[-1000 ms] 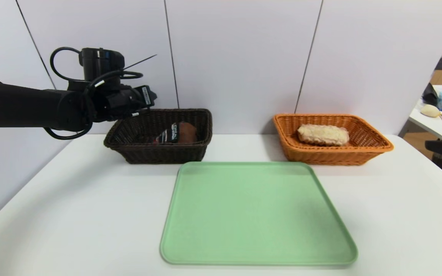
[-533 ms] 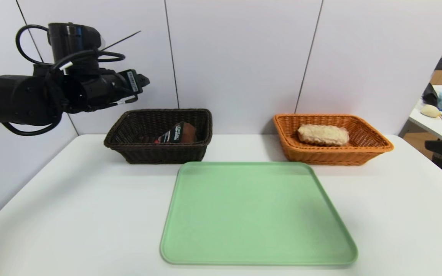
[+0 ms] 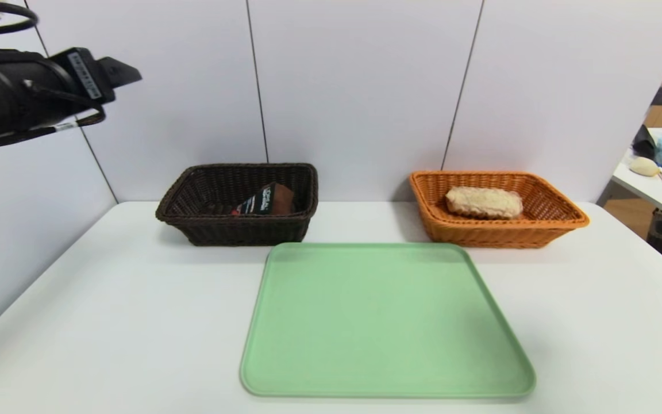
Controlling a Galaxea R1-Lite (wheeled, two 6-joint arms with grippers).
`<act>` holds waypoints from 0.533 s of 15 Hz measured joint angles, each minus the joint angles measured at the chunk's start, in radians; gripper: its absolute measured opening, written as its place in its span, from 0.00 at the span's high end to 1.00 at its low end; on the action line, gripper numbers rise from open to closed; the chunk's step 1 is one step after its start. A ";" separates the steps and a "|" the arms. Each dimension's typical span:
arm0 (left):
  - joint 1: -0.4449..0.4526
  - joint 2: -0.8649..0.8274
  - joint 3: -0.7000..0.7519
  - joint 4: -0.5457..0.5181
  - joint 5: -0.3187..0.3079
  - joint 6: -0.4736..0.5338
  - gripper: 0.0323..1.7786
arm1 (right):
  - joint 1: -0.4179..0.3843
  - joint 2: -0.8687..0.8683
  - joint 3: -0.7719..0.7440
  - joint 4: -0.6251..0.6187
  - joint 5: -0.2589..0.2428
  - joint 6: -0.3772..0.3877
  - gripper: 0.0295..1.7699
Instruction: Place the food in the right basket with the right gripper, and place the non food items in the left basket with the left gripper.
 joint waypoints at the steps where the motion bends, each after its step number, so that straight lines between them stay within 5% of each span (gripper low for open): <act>1: 0.021 -0.050 0.030 -0.001 -0.001 -0.002 0.08 | -0.001 -0.019 0.016 0.001 0.000 0.001 0.04; 8: 0.173 -0.421 0.291 -0.006 -0.018 -0.064 0.06 | -0.032 -0.164 0.114 0.008 0.002 0.011 0.04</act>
